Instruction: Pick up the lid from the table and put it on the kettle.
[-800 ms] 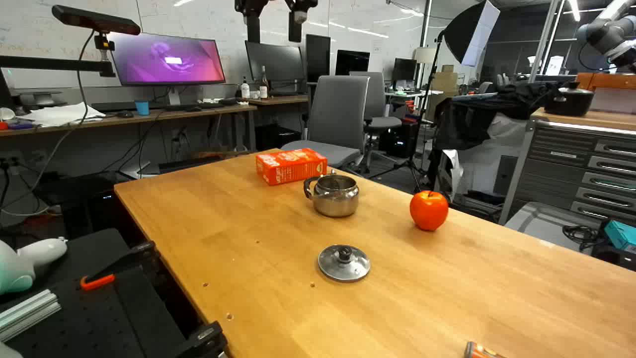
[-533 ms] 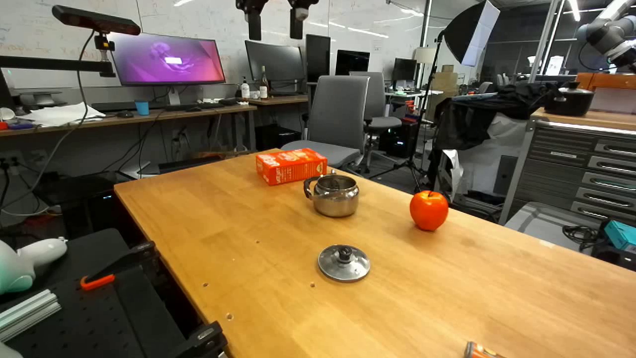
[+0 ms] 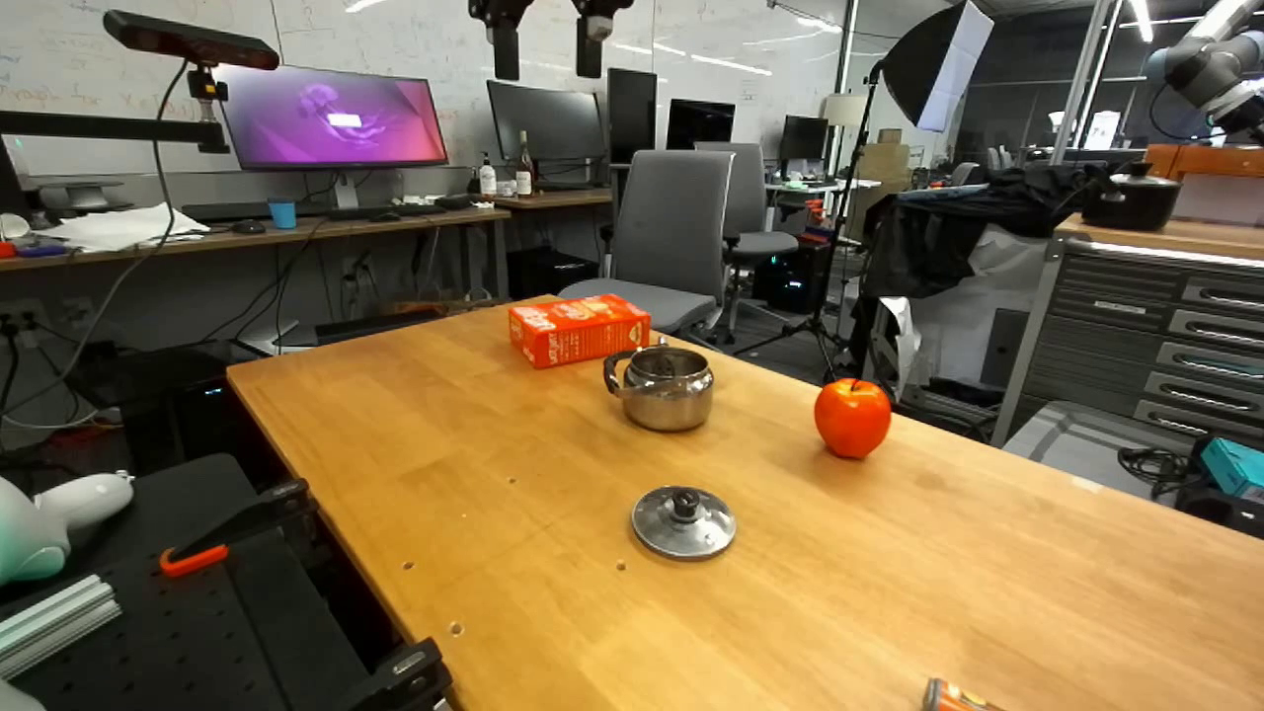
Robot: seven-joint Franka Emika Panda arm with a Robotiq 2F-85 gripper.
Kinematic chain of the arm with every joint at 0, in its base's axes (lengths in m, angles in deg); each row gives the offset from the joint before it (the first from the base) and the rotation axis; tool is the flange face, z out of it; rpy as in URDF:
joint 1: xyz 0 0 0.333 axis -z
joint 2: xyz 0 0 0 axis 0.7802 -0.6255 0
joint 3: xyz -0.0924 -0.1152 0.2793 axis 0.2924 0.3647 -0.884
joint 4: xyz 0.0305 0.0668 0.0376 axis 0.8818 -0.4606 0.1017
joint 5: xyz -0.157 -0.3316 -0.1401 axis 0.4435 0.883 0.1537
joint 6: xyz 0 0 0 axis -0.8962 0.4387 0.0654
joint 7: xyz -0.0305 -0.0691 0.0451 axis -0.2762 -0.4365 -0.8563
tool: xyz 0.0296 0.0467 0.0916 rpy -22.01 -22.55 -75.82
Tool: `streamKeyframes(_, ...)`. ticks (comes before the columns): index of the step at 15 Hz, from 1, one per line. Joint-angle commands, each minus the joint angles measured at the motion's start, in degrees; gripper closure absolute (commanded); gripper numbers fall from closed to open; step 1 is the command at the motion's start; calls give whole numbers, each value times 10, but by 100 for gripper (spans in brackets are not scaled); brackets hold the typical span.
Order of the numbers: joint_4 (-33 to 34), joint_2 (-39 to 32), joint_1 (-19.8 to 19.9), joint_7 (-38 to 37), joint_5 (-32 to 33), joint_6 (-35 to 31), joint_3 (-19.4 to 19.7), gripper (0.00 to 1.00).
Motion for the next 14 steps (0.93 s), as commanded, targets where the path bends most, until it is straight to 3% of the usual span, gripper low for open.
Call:
streamKeyframes(1, 1, 0, 2, 1, -1, 2, -2, 0)
streamKeyframes(8, -28, -16, 25, -65, 19, -107, -5, 0)
streamKeyframes(14, -27, -61, 50, -95, 34, -129, 4, 0)
